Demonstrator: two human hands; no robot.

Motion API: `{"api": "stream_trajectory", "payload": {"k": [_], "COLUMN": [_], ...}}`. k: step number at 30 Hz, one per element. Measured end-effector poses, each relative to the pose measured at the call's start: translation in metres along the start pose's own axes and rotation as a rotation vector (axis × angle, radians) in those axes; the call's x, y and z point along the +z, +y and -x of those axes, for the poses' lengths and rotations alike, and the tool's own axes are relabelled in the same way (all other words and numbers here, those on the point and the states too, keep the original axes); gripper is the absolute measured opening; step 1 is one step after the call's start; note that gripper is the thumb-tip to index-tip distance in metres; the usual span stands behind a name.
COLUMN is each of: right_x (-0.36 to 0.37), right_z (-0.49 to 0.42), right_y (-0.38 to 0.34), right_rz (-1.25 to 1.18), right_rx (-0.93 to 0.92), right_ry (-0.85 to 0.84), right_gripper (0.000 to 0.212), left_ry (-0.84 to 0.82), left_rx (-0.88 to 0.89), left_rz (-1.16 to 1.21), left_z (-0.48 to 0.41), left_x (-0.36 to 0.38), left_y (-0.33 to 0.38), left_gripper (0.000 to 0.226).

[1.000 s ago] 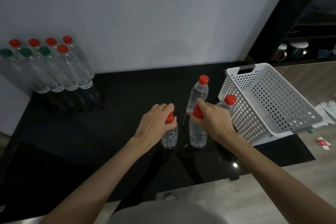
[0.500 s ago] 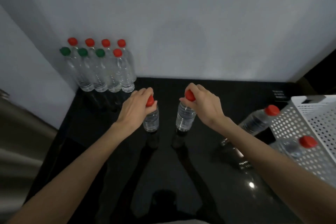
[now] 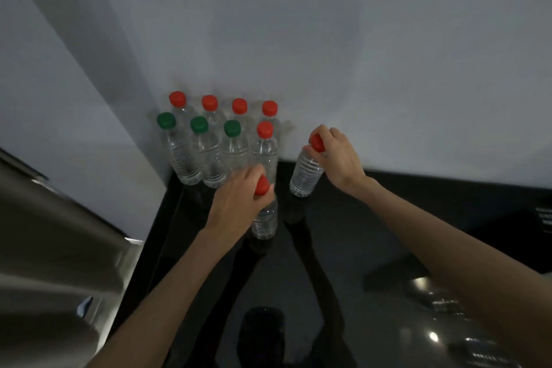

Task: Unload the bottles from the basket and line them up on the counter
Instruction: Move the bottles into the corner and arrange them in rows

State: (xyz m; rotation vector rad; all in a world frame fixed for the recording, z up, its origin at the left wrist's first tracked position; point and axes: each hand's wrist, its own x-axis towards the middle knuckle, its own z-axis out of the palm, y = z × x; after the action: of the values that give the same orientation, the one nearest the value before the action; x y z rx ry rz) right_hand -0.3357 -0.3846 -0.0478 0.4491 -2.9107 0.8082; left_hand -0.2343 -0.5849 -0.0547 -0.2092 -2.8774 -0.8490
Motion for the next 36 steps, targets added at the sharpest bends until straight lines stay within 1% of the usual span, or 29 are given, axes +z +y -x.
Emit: {"api": "stream_trajectory", "payload": {"k": [4,11,14,17,19,21,23,24,26,27,29,30,32,34,36], "right_x": [0.019,0.038,0.040,0.037,0.033,0.028,0.022,0.019,0.011,0.008,0.002,0.000,0.002,0.009,0.013], "right_z": [-0.032,-0.068,-0.077,-0.080,-0.077,-0.069,-0.056,-0.046,-0.023,-0.011,0.013,0.024,0.038,0.044,0.046], "right_y": [-0.004,-0.005,-0.004,-0.003,-0.002,0.000,-0.002,-0.005,-0.015,-0.021,-0.036,-0.045,-0.056,-0.062,-0.063], "right_rz": [0.046,0.070,0.018,-0.116,-0.183,-0.196,-0.195,-0.189,-0.192,-0.216,-0.276,-0.275,-0.139,0.022,0.036], "right_rx": [-0.023,-0.051,0.000,0.053,0.049,0.036,0.011,-0.003,-0.037,-0.076,-0.192,-0.241,-0.319,-0.374,-0.376], "right_ry": [-0.003,0.028,0.044,0.041,0.020,0.000,0.019,0.041,0.065,0.034,-0.111,-0.204,-0.353,-0.397,-0.364], "right_gripper": [0.029,0.026,0.027,0.033,0.037,0.044,0.052,0.052,0.043,0.036,0.026,0.026,0.034,0.038,0.033], "left_ry": [-0.040,0.013,0.042,0.061,0.068,0.055,0.021,0.013,0.023,0.022,0.007,-0.006,-0.067,-0.139,-0.146], "left_rx": [0.050,0.081,0.087,0.069,0.037,-0.016,-0.085,-0.133,-0.239,-0.287,-0.369,-0.414,-0.549,-0.741,-0.883], "left_rz": [0.065,0.045,0.043,0.071,0.113,0.189,0.310,0.399,0.559,0.599,0.647,0.686,0.799,0.970,1.115], "left_z": [0.001,-0.002,-0.003,-0.001,0.002,0.007,0.013,0.017,0.028,0.034,0.048,0.054,0.064,0.067,0.066], "left_x": [0.003,0.020,0.024,0.025,0.026,0.026,0.030,0.033,0.040,0.044,0.054,0.059,0.069,0.074,0.074], "left_y": [-0.007,-0.011,-0.012,-0.012,-0.012,-0.013,-0.019,-0.022,-0.028,-0.030,-0.035,-0.037,-0.039,-0.036,-0.033], "left_gripper": [0.021,0.028,0.030,0.031,0.034,0.038,0.041,0.042,0.043,0.042,0.040,0.037,0.031,0.033,0.036]}}
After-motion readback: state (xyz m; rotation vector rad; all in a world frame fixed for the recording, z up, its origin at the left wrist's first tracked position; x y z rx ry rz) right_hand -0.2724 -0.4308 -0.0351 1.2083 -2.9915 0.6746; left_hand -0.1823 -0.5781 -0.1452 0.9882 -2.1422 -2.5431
